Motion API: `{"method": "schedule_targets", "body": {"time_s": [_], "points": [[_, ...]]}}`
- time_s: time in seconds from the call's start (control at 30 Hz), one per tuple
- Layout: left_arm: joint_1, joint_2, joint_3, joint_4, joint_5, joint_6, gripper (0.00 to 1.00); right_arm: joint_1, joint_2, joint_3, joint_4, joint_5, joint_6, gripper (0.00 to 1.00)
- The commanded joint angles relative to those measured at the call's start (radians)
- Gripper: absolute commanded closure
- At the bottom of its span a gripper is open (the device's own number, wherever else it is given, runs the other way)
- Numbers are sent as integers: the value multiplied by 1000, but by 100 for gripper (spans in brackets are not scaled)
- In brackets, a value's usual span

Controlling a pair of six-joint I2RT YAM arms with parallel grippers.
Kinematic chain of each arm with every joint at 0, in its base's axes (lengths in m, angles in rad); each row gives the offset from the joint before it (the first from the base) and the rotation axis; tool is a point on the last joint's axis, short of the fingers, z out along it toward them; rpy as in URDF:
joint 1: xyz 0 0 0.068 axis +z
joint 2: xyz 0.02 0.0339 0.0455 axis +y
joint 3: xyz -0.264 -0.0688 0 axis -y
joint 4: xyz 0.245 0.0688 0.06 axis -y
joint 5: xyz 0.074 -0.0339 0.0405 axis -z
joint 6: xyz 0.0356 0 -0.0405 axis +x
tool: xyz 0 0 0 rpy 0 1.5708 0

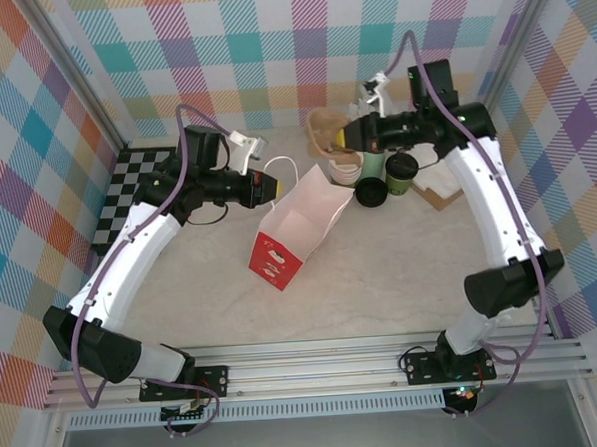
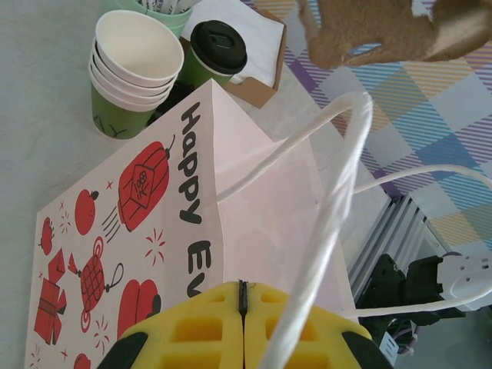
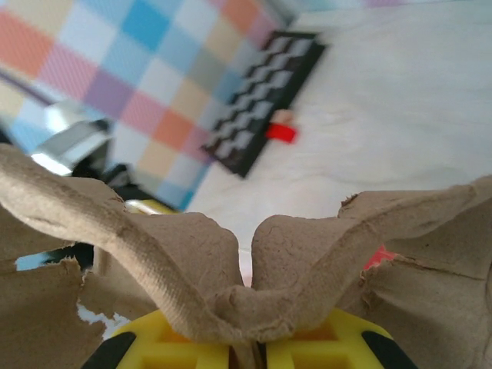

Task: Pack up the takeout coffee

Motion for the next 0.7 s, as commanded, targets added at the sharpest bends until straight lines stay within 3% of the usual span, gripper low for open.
{"method": "schedule_targets", "body": {"time_s": [0.0,0.13,0.27,0.53,0.67], "points": [[16,-1,-2,20,22,10,100,38,28,57,-65,-238,-67,97],[27,-3,-10,30,24,-3,100,64,68,49,-113,-330,-110,97],[34,3,-14,35,0,-24,100,99,76,15,-176,-340,-180,96],[47,11,1,19,-68,-84,100,107,40,-150,-150,-355,-172,95],[47,7,-9,24,-70,-86,99,120,51,-179,-139,-177,-114,95]]}}
